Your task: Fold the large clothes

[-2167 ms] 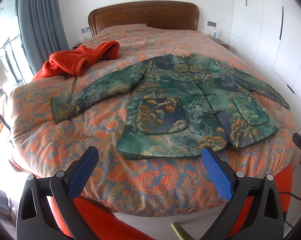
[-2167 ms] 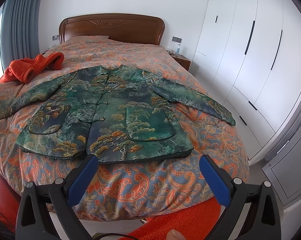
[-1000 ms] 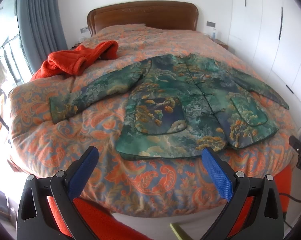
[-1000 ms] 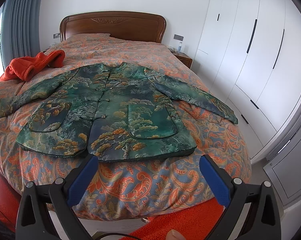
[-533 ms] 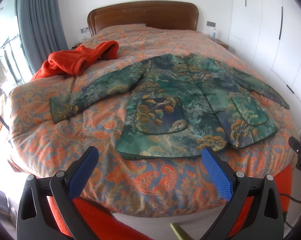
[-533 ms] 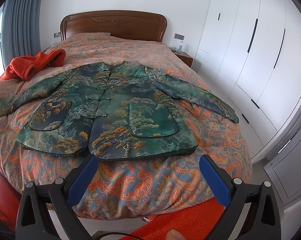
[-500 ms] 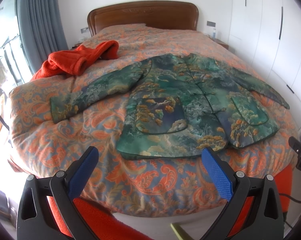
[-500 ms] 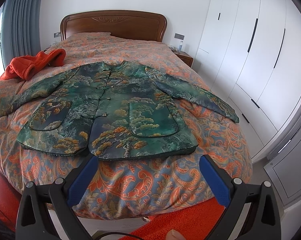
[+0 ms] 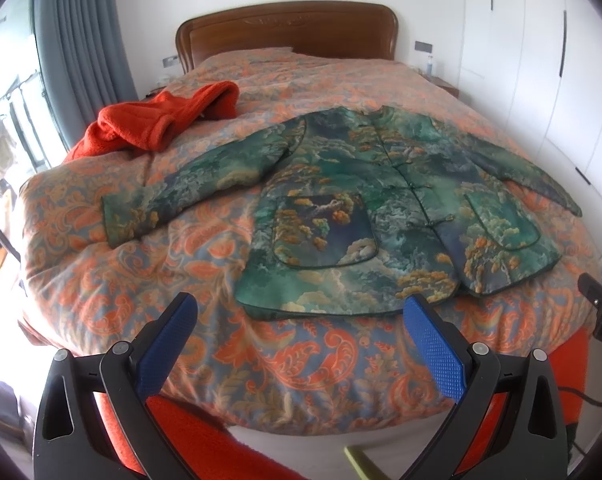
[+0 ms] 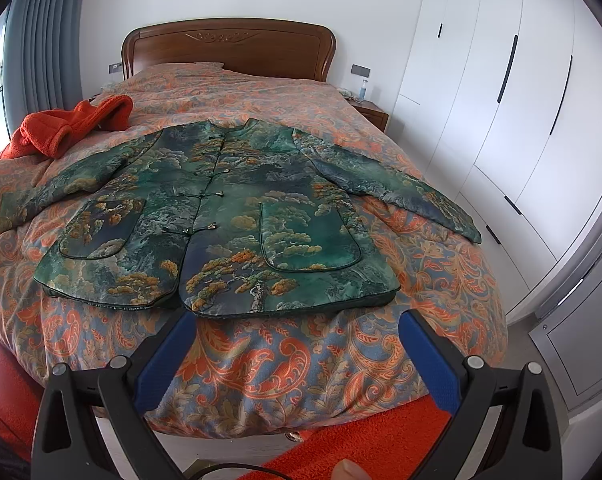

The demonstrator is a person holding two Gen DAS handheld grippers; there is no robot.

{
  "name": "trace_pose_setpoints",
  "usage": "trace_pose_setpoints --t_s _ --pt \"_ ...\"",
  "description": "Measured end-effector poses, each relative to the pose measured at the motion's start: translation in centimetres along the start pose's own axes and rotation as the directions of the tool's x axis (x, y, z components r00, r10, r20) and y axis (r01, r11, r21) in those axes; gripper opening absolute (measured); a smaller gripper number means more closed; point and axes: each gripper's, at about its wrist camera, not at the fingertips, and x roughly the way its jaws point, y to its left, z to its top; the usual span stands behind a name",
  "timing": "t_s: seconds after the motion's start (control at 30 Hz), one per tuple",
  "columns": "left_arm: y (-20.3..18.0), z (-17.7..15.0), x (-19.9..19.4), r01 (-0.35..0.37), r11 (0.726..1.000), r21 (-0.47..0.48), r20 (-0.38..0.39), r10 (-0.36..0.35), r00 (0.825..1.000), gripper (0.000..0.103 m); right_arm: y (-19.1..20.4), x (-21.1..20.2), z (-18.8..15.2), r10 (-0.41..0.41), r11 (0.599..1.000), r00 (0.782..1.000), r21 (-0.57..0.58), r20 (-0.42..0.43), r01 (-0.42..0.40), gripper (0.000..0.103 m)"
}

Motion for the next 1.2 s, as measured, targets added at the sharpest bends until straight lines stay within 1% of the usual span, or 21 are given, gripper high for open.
trace_pose_setpoints --t_s 0.27,0.33,0.47,0.57,0.63,0.73,0.9,0.93,1.0,1.07,1.1,1.17,1.2 --pt "-0.2 -0.1 0.0 -0.006 1.000 0.019 0.004 0.006 1.000 0.103 0.1 0.3 -0.2 0.001 1.000 1.000 0.004 -0.006 -0.001 0.103" --pt "-0.2 -0.1 0.0 0.004 1.000 0.015 0.012 -0.004 1.000 0.103 -0.1 0.2 -0.2 0.003 1.000 1.000 0.006 -0.003 -0.003 0.103" --pt "0.0 0.0 -0.6 0.027 1.000 -0.003 0.044 -0.026 0.999 0.103 -0.2 -0.1 0.0 0.021 1.000 0.999 0.006 0.030 -0.021 0.103" --pt "0.0 0.2 -1.1 0.022 1.000 0.009 0.079 -0.022 0.997 0.103 -0.4 -0.6 0.4 0.024 1.000 0.997 0.002 0.067 -0.024 0.103" --pt "0.0 0.1 -1.2 0.017 1.000 0.012 0.087 -0.018 0.996 0.103 -0.6 -0.8 0.8 0.017 1.000 0.996 -0.001 0.091 -0.017 0.103" --pt "0.4 -0.1 -0.8 0.028 1.000 0.005 0.079 -0.028 0.996 0.103 -0.9 -0.7 1.3 0.005 1.000 0.994 -0.004 0.112 -0.005 0.103" --pt "1.1 0.0 -0.1 0.028 0.999 -0.034 0.064 -0.026 0.998 0.103 -2.4 -0.6 1.4 0.015 1.000 0.988 0.024 0.153 -0.019 0.103" --pt "1.2 0.0 -0.1 0.023 0.999 -0.041 0.069 -0.020 0.997 0.103 -2.9 -0.8 1.5 0.006 1.000 0.984 0.029 0.176 -0.011 0.103" --pt "1.4 0.3 -0.4 0.028 0.998 -0.063 0.089 -0.022 0.996 0.103 -4.1 -1.4 1.7 -0.024 0.999 0.970 0.042 0.241 0.015 0.103" --pt "1.5 0.4 -0.5 0.047 0.996 -0.077 0.104 -0.039 0.994 0.103 -5.6 -2.3 2.0 -0.074 0.997 0.944 0.061 0.321 0.057 0.103" --pt "1.5 0.5 -0.6 0.055 0.995 -0.081 0.113 -0.046 0.993 0.103 -6.6 -2.9 2.2 -0.110 0.993 0.924 0.077 0.367 0.088 0.103" --pt "1.3 0.7 -0.8 0.041 0.996 -0.085 0.130 -0.030 0.991 0.103 -8.3 -3.6 2.6 -0.155 0.987 0.891 0.108 0.426 0.120 0.103" --pt "1.2 0.8 -0.8 0.021 0.996 -0.082 0.140 -0.009 0.990 0.103 -9.2 -3.7 2.9 -0.159 0.986 0.880 0.119 0.447 0.118 0.103"
